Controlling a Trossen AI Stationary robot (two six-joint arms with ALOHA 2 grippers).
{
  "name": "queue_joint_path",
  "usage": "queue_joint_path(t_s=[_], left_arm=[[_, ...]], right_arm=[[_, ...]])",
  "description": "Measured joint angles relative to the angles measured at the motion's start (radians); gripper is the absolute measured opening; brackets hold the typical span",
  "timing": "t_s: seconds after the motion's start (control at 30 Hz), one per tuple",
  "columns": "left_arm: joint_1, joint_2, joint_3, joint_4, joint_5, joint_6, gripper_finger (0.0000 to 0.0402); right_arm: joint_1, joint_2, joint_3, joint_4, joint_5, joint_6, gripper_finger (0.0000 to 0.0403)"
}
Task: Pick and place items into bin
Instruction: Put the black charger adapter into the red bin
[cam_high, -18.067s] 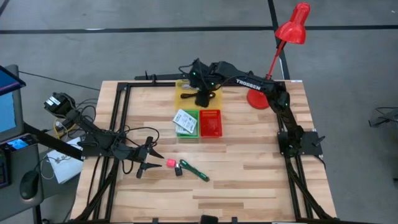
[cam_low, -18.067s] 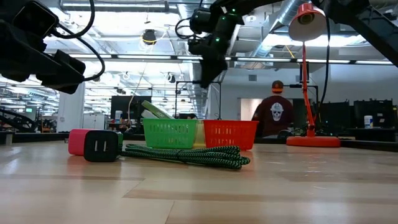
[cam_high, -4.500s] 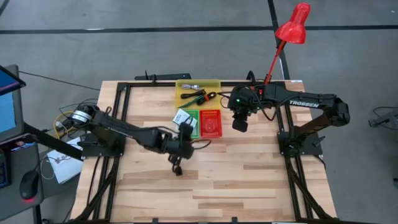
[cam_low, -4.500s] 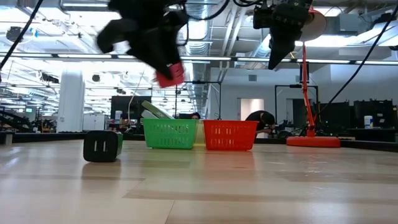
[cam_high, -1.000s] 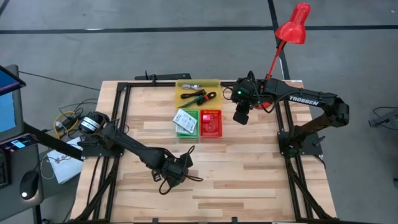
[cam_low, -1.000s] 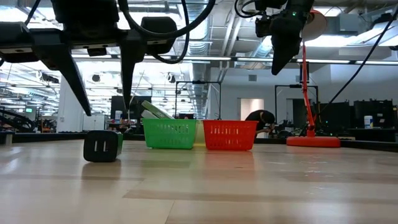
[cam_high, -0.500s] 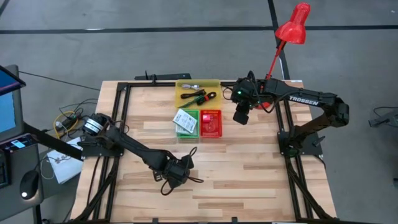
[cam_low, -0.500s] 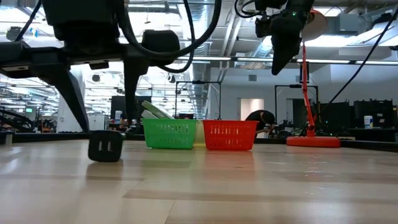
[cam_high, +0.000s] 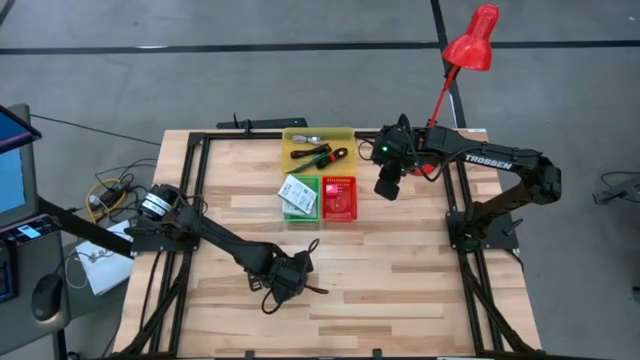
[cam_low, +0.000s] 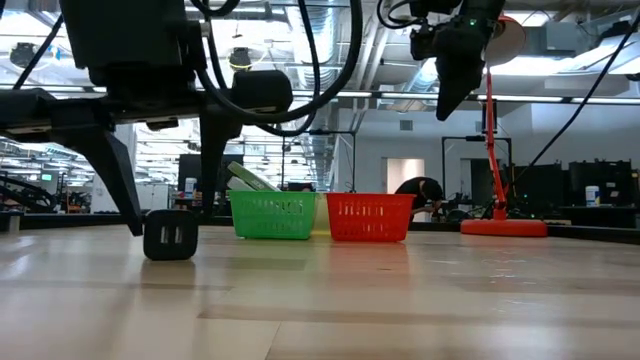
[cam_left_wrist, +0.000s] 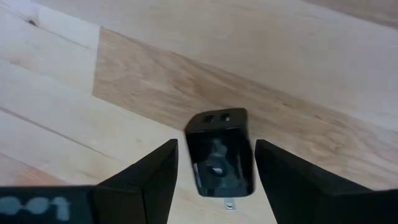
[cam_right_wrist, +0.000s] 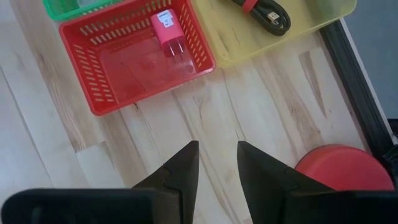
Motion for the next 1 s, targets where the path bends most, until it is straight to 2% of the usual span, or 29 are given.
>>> queue_joint_path(t_s=[0.77,1.0], left_arm=[[0.034,0.001,0.000,0.005,0.072,0.014,0.0202],[0.036,0.001,0.000,0.006,0.139,0.019,0.0161]], right_arm=[[0.000,0.000,0.000,0.005,0.000,0.000,0.0104],[0.000,0.000,0.000,0.005,0.000,0.000,0.0104]])
